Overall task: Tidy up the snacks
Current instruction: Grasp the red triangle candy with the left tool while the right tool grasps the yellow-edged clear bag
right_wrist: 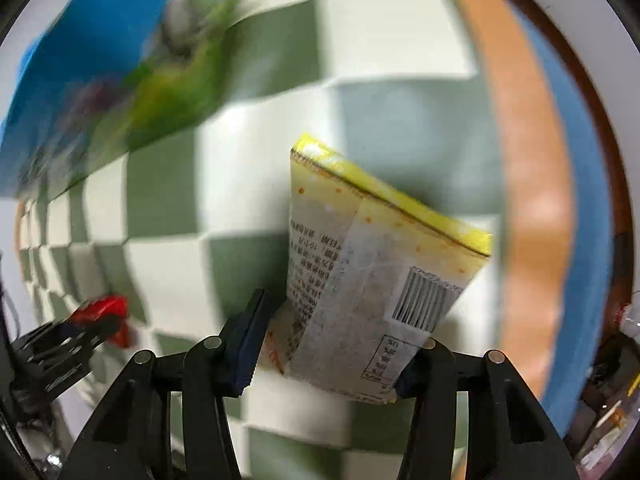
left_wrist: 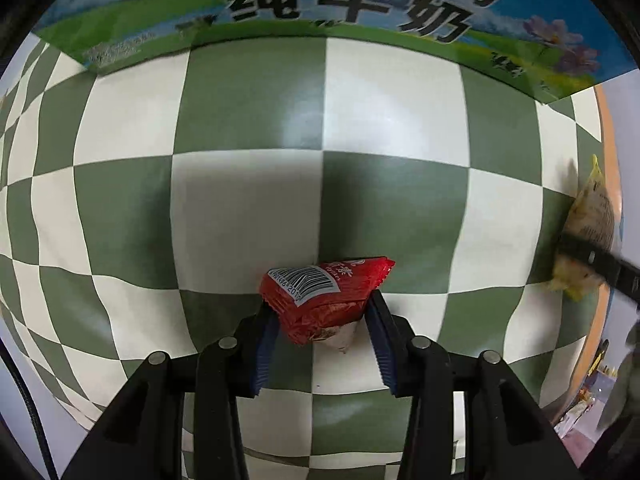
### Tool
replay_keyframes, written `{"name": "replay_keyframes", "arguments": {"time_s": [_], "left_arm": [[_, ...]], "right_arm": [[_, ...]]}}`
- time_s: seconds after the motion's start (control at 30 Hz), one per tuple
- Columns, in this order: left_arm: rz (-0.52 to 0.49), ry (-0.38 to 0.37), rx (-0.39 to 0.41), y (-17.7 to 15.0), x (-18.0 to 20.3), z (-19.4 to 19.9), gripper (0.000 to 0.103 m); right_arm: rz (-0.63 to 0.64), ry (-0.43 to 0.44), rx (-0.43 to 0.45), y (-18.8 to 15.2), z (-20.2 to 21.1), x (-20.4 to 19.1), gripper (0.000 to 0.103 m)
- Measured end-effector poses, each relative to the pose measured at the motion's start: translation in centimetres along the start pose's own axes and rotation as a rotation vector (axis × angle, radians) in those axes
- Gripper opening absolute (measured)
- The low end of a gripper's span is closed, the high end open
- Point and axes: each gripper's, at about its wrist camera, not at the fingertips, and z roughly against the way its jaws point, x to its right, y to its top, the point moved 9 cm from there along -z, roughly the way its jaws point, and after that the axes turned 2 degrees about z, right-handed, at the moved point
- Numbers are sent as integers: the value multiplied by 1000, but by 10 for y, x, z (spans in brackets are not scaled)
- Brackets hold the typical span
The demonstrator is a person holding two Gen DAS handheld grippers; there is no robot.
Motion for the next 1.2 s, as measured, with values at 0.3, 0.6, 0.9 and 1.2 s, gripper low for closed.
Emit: {"name": "replay_keyframes", "arguments": {"time_s": [0.3, 0.6, 0.9, 1.2], "left_arm": [[2, 6, -18, 11, 7, -15, 55], [40, -39, -17, 26, -18, -1, 56], [56, -27, 8, 23, -20, 5, 52], [16, 9, 71, 12, -9, 30, 43]], "right_arm": [[-99, 86, 28, -14, -7, -17, 61], [-153, 56, 61, -11, 5, 6, 62], [-46, -19, 94, -7, 9, -1, 44], [12, 17, 92, -9, 20, -12, 39]]}}
